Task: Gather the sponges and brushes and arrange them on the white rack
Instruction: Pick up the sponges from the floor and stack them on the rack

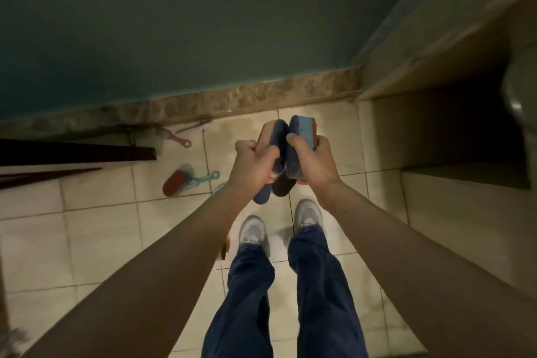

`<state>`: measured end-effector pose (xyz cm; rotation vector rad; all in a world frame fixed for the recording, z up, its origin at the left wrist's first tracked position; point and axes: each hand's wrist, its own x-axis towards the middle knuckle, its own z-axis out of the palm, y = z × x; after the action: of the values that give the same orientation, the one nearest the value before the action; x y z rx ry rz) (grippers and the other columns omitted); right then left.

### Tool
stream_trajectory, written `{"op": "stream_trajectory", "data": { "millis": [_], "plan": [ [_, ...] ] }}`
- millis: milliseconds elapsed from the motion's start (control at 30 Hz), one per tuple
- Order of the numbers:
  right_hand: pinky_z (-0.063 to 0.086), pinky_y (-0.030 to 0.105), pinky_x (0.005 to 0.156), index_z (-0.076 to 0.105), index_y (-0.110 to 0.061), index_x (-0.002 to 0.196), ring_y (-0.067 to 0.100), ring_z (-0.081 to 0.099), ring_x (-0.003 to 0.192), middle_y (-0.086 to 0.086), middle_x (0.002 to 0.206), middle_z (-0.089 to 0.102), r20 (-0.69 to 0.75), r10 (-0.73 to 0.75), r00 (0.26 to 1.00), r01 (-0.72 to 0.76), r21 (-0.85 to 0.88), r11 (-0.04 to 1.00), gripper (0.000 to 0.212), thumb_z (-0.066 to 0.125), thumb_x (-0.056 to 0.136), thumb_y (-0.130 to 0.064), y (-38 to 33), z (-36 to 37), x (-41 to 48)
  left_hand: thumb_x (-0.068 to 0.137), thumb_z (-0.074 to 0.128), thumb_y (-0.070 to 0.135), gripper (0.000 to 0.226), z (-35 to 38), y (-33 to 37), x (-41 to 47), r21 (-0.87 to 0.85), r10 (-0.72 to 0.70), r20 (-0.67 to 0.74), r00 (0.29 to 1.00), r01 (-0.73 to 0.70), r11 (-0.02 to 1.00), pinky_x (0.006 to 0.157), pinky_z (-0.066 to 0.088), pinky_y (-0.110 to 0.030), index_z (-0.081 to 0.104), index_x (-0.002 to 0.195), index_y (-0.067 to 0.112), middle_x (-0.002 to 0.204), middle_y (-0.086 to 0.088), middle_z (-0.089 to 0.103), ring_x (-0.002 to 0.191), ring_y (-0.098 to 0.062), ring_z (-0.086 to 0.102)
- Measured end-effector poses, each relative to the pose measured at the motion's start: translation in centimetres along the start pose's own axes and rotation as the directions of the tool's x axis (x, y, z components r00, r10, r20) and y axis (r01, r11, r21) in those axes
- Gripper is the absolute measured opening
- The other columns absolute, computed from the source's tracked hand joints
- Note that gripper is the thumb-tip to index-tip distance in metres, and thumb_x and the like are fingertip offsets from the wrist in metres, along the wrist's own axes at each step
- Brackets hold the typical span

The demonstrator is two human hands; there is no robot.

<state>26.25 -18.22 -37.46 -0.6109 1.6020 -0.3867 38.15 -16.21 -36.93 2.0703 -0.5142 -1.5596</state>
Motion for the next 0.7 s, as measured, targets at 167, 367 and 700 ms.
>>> {"op": "stream_trajectory", "data": {
  "millis": [167,367,700],
  "plan": [
    [0.052,0.048,0.091,0.038,-0.027,0.126,0.024,0.058,0.100,0.001,0.106,0.057,-0.041,-0.047,0.998,0.051,0.103,0.993,0.037,0.046,0.092,-0.039,-7.3,-2.0,-10.3,0.086,0.062,0.019,0.030,-2.2,6.9,-9.1,0.000,0.037,0.136,0.990,-0.037,0.999,0.066,0.060,-0.033,0.038,0.104,0.015,0.106,-0.014,0.060,0.087,-0.022,0.067],
    [0.057,0.036,0.070,0.041,-0.030,0.132,0.019,0.058,0.097,-0.006,0.106,0.054,-0.106,-0.136,0.985,0.160,0.256,0.953,0.036,0.045,0.096,-0.030,-13.0,-4.7,-20.4,0.086,0.071,0.025,0.037,-4.1,13.4,-17.8,-0.190,0.082,0.373,0.924,-0.010,0.982,0.086,0.057,-0.044,0.044,0.111,0.018,0.111,-0.015,0.066,0.099,-0.028,0.068],
    [0.053,0.047,0.092,0.048,-0.019,0.118,0.021,0.059,0.100,0.007,0.111,0.058,-0.423,-0.316,0.849,0.465,0.315,0.828,0.031,0.059,0.094,-0.034,-19.0,-9.6,-31.9,0.093,0.058,0.012,0.017,-2.9,23.1,-28.9,-0.234,0.252,0.497,0.830,-0.152,0.960,0.071,0.060,-0.044,0.044,0.101,0.015,0.097,-0.015,0.062,0.086,-0.026,0.065]
  ]
}}
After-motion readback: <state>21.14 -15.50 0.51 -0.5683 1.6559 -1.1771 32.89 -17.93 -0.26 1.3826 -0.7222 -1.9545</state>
